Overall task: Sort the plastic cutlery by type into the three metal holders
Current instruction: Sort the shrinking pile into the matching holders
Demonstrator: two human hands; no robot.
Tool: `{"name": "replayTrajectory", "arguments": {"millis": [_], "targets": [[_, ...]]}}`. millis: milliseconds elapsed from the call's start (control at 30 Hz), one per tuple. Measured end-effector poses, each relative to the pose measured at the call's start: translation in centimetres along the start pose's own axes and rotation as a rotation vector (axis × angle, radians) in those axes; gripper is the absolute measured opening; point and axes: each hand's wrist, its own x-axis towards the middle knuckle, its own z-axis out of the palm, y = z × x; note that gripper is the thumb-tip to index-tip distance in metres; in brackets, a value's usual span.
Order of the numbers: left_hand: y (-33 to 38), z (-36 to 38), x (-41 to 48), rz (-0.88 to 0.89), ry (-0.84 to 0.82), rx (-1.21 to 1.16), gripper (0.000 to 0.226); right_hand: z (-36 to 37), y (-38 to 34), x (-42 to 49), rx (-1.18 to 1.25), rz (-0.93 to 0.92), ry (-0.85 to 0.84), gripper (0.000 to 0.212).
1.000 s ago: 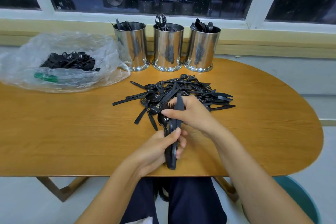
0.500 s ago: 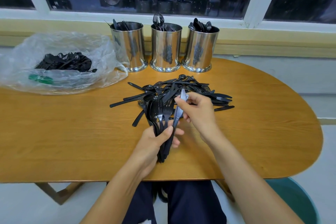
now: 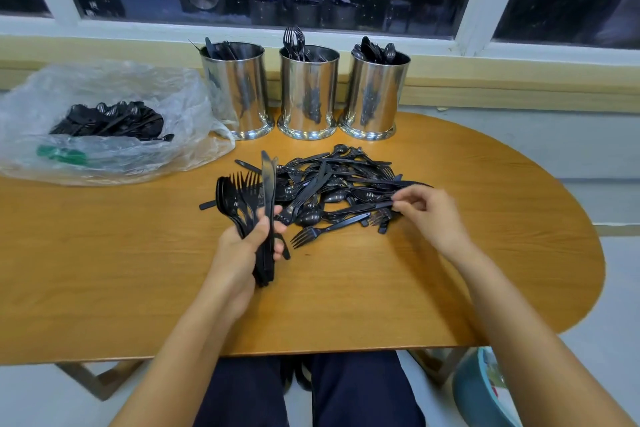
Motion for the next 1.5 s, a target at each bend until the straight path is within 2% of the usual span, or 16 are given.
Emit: {"name": "replayTrajectory", "arguments": {"millis": [67, 200, 367, 633, 700, 800, 867, 933, 1000, 1200, 1267, 1400, 1500], "targets": [[-0.3, 0.2, 0.2, -0.006, 0.001, -0.004, 0.024, -0.4, 1.5, 0.0, -0.21, -0.049, 0.017, 0.014], [-0.9, 1.0, 0.2, -0.022, -0.004, -0.001, 0.025, -0.7, 2.7, -0.2, -0.466, -0.108, -0.019, 0.027], [-0.8, 1.3, -0.3, -0.028, 0.002, -0.001, 0.024, -0.7, 2.1, -1.0, -0.56, -0.171, -0.106, 0.027], [-0.8, 1.7, -1.2, -0.055, 0.015, -0.036, 0.024, 0.3, 1.8, -1.9, -0.8, -0.358, -0.045, 0.024], [-0.8, 2.1, -1.5, -0.058, 0.023, -0.049, 0.023, 0.7, 1.0, -2.1, -0.641, -0.322, 0.052, 0.022], [-0.8, 2.8, -1.9, -0.048, 0.057, -0.076, 0.021, 1.6, -2.7, -3.0, 0.092, -0.127, 0.156, 0.013], [-1.0, 3.4, -2.1, -0.055, 0.086, -0.115, 0.021, 2.5, -5.4, -4.1, 0.408, -0.053, 0.089, 0.02], [-1.2, 3.9, -2.2, -0.076, 0.109, -0.17, 0.021, 3.9, -7.1, -5.2, 0.559, -0.002, -0.068, 0.028], [-1.2, 4.3, -2.2, -0.093, 0.13, -0.217, 0.021, 5.2, -8.1, -6.2, 0.624, 0.049, -0.166, 0.033], [-1.1, 4.6, -2.4, -0.16, 0.166, -0.27, 0.022, 7.4, -8.6, -7.7, 0.738, 0.161, -0.098, 0.01], [-1.1, 4.6, -2.5, -0.176, 0.165, -0.259, 0.023, 8.1, -8.5, -8.0, 0.669, 0.156, -0.047, 0.006], [-1.3, 4.6, -2.6, -0.203, 0.143, -0.231, 0.031, 9.3, -8.0, -7.9, 0.488, 0.088, 0.06, 0.012], [-1.3, 4.7, -2.6, -0.21, 0.141, -0.24, 0.033, 9.7, -7.8, -8.1, 0.422, 0.015, 0.039, 0.01]]}}
